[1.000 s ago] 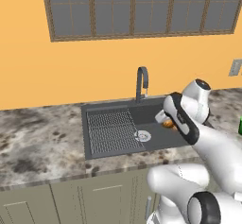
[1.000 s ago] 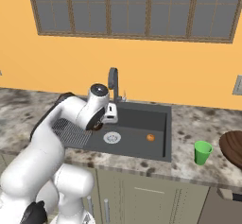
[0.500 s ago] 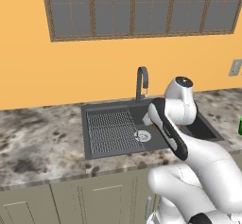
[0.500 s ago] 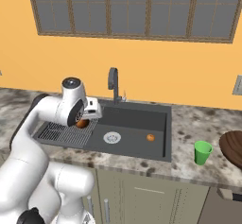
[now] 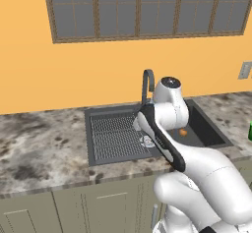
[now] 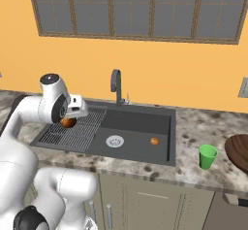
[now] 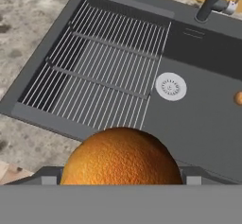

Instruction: Remove the orange and tangerine from the sink. Then move the bowl and cup from the counter to the sink for washing.

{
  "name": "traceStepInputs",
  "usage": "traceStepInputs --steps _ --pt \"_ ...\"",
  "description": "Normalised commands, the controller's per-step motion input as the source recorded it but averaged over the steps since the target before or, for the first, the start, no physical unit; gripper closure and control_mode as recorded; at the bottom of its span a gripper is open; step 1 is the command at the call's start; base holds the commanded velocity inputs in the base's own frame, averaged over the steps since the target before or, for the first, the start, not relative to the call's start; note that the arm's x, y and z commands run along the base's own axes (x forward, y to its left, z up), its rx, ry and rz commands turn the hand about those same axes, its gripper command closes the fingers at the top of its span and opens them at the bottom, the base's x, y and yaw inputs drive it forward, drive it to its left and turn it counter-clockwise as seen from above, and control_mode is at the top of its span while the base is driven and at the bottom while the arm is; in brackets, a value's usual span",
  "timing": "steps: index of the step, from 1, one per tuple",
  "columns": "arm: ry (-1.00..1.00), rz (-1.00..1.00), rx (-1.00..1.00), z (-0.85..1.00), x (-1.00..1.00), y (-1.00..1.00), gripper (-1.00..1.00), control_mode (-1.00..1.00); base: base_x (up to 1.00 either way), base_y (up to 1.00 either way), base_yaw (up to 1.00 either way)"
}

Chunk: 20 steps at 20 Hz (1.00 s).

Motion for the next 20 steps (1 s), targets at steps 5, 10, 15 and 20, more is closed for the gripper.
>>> traceStepInputs --steps 5,10,15,20 --pt "0.02 0.02 -0.05 0.07 0.0 0.54 1.0 -1.0 0.0 0.0 0.0" --pt "0.04 0.08 -0.03 0.04 0.0 0.53 1.0 -1.0 0.0 0.0 0.0" --pt "0.06 0.09 0.0 0.03 0.0 0.5 1.0 -1.0 0.0 0.0 0.0" --pt "0.02 0.08 0.0 0.01 0.0 0.49 1.0 -1.0 0.0 0.0 0.0"
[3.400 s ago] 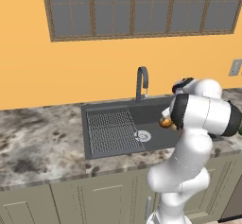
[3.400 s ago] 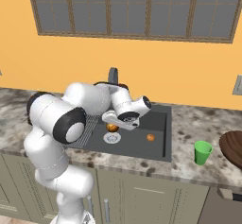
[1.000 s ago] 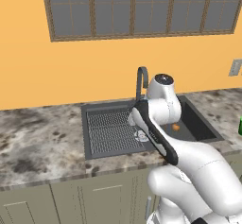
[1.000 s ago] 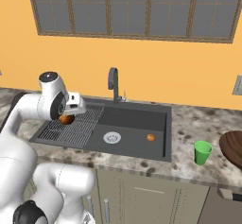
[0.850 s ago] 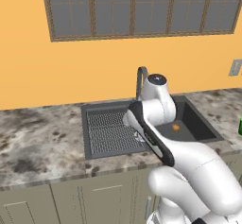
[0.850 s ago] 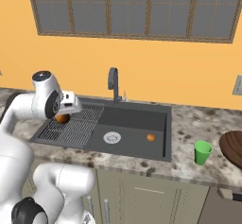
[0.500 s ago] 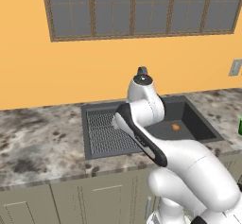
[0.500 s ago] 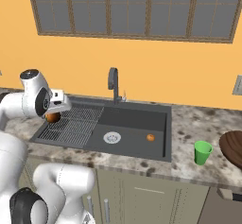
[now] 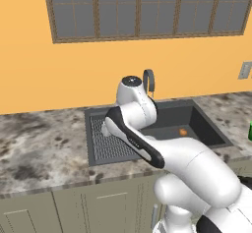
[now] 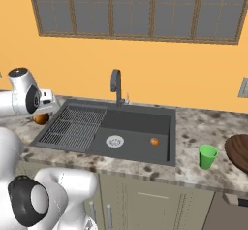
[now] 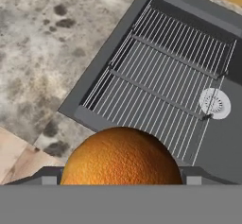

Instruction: Remove the orange and tangerine from the sink. Then move the bowl and cup from the counter to the sink for washing.

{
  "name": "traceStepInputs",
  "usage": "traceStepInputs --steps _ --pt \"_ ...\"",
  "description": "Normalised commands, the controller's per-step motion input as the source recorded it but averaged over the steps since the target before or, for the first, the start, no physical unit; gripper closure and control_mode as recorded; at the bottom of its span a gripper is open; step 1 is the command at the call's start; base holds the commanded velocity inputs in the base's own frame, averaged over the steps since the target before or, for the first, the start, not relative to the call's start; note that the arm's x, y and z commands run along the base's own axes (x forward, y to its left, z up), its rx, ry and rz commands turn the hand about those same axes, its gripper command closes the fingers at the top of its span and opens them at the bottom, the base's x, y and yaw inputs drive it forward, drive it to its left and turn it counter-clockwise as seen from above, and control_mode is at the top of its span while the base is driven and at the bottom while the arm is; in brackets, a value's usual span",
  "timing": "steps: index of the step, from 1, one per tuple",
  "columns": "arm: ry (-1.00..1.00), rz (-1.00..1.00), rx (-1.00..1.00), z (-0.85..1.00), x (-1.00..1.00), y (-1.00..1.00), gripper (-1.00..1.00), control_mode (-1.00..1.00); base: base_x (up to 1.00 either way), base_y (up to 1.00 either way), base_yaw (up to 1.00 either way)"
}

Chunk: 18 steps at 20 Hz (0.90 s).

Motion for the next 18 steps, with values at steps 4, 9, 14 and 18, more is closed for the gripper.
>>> traceStepInputs --steps 4,9,14,18 --pt "0.05 0.07 0.0 0.0 0.01 0.41 1.0 -1.0 0.0 0.0 0.0" --pt "0.09 0.09 0.02 -0.08 0.1 0.37 1.0 -1.0 0.0 0.0 0.0" --pt "0.03 0.09 0.06 -0.07 0.08 0.38 1.0 -1.0 0.0 0.0 0.0" --pt "0.0 0.08 0.02 -0.07 0.08 0.41 1.0 -1.0 0.0 0.0 0.0"
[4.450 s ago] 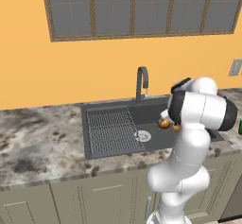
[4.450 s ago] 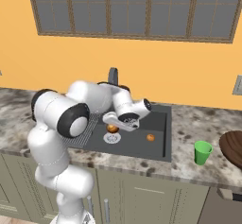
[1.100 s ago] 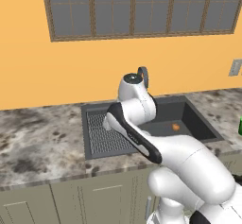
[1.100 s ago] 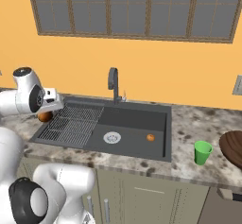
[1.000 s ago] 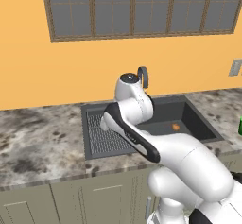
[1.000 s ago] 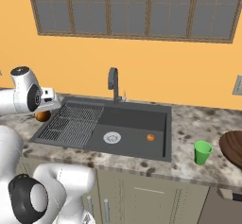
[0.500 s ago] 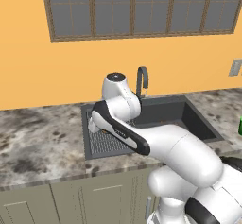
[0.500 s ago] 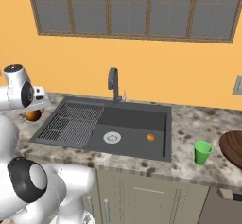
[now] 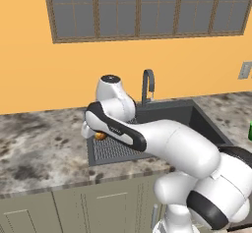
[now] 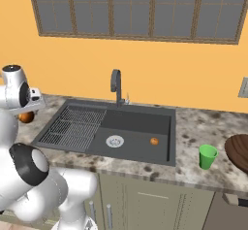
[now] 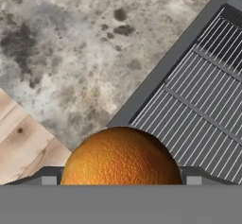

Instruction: Remove the orange and tangerine from the sink. Then move the bowl and cup from the counter to the sink for washing.

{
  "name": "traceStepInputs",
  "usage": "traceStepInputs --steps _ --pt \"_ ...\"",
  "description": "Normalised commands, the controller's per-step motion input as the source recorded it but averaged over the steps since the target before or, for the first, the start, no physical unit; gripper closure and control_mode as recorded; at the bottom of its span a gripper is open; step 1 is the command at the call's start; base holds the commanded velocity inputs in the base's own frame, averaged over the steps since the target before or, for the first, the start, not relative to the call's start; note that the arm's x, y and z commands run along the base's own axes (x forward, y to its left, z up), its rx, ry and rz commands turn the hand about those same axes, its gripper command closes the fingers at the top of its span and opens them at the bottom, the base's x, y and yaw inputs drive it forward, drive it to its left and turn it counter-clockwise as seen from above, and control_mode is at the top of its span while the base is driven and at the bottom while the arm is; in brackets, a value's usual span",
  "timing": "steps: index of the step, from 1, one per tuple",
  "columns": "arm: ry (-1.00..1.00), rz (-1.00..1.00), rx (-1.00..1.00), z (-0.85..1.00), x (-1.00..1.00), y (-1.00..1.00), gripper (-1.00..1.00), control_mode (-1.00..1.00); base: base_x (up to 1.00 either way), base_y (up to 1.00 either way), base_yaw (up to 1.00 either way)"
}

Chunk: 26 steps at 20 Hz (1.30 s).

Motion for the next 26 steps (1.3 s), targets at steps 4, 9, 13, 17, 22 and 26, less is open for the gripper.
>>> traceStepInputs --steps 4,9,13,17,22,26 --pt "0.0 0.06 0.0 -0.1 0.16 0.41 1.0 -1.0 0.0 0.0 0.0" --pt "0.01 0.03 0.0 -0.14 0.26 0.36 1.0 -1.0 0.0 0.0 0.0" --pt "0.05 0.01 0.0 -0.15 0.25 0.37 1.0 -1.0 0.0 0.0 0.0" --pt "0.11 0.0 0.0 -0.15 0.25 0.38 1.0 -1.0 0.0 0.0 0.0" --pt "0.11 0.0 0.0 -0.17 0.25 0.37 1.0 -1.0 0.0 0.0 0.0" --pt "0.07 0.0 -0.03 -0.22 0.18 0.32 1.0 -1.0 0.0 0.0 0.0"
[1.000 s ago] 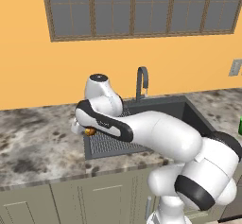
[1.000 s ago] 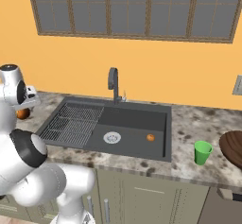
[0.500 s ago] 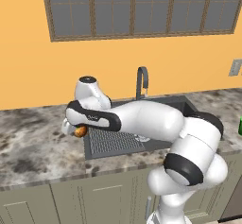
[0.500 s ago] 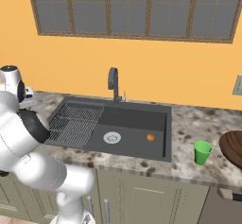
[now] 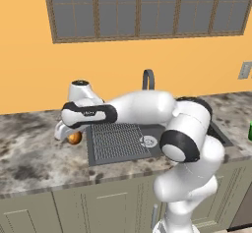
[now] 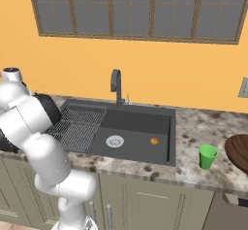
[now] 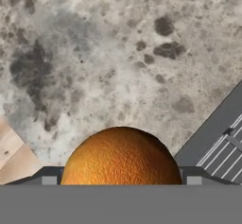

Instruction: Remove the orange and tangerine from the sink. Then move the bowl and cup from the counter to the sink for washing.

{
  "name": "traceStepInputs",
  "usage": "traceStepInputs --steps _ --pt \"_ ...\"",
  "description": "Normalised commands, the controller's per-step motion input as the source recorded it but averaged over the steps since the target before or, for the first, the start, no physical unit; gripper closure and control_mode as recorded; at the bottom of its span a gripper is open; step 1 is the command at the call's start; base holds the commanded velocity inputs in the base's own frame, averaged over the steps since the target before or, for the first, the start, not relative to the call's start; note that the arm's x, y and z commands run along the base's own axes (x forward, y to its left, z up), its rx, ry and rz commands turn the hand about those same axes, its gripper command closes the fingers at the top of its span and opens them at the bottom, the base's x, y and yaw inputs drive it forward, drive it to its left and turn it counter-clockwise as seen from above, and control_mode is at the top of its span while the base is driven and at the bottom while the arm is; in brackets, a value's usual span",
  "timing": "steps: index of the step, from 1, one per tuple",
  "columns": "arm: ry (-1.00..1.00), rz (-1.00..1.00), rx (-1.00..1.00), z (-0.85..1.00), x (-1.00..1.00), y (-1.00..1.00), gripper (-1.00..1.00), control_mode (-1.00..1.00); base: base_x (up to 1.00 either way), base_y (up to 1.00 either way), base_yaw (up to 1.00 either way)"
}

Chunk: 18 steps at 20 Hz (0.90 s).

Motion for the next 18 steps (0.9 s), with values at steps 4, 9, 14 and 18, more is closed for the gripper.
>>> traceStepInputs --steps 4,9,14,18 --pt "0.0 0.0 -0.14 -0.27 0.15 0.2 1.0 -1.0 0.0 0.0 0.0" --pt "0.0 0.0 -0.17 -0.28 0.19 0.13 1.0 -1.0 0.0 0.0 0.0" --pt "0.08 0.0 -0.02 -0.23 0.2 0.11 1.0 -1.0 0.0 0.0 0.0" --pt "0.06 0.0 0.0 -0.21 0.22 0.16 1.0 -1.0 0.0 0.0 0.0"
